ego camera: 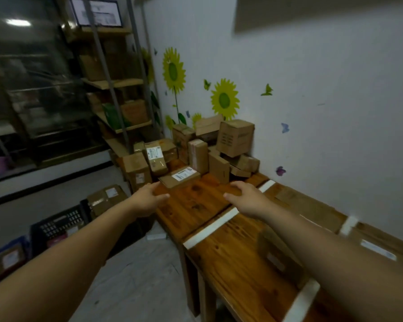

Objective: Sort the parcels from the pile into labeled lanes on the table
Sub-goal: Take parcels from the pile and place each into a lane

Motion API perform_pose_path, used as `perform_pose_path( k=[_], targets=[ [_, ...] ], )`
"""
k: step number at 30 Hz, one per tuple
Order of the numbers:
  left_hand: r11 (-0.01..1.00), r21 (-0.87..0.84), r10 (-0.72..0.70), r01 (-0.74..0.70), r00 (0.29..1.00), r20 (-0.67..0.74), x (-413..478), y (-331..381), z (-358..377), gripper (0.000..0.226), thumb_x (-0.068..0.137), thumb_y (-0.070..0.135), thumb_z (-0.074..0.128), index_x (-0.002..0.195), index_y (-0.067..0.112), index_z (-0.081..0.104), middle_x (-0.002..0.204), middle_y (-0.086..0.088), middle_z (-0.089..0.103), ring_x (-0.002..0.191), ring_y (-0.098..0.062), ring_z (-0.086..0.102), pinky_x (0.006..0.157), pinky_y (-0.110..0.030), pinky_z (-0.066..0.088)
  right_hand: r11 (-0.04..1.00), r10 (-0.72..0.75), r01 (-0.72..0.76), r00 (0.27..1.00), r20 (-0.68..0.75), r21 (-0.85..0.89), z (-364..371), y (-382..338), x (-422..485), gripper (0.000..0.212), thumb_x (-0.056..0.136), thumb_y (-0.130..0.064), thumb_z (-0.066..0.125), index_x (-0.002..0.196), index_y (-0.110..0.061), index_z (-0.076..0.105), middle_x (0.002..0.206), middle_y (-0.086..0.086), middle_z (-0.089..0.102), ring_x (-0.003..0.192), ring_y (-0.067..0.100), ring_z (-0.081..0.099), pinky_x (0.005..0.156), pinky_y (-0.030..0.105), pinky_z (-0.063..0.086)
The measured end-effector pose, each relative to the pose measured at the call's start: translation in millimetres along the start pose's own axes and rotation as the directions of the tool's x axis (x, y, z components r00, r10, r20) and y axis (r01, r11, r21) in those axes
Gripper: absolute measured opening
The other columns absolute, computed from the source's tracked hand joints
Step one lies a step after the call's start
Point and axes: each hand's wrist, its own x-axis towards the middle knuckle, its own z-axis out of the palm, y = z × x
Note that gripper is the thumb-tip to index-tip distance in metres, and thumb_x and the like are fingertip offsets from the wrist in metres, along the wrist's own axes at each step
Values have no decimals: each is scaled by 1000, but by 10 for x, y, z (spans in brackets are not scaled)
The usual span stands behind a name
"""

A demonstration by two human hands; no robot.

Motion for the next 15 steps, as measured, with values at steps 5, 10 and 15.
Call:
perform_pose_path(
  k=[5,10,15],
  targets=[
    [999,-9,-50,50,998,-24,687,-182,-474,50,95,29,52,141,22,36,135,5,43,125,-24,46,95,-31,38,1000,-9,6,995,102,26,253,-422,977,60,94,-48,52,147,-27,33,152,3,32,134,25,38,106,39,39],
    [996,34,-80,83,993,-84,1373,-513,-939,54,94,33,53,143,22,34,141,-6,43,118,-22,49,98,-38,42,999,-25,21,989,148,28,664,-803,1789,59,94,-45,54,147,-26,35,150,5,35,129,25,44,103,38,44],
    [998,-2,-65,65,995,-73,2219,-832,-1439,57,95,26,52,146,17,28,147,-6,37,129,-24,42,98,-31,34,1000,-15,17,990,140,-18,1176,-1180,2633,59,94,-45,54,146,-24,36,148,8,39,126,27,47,102,37,45]
  ],
)
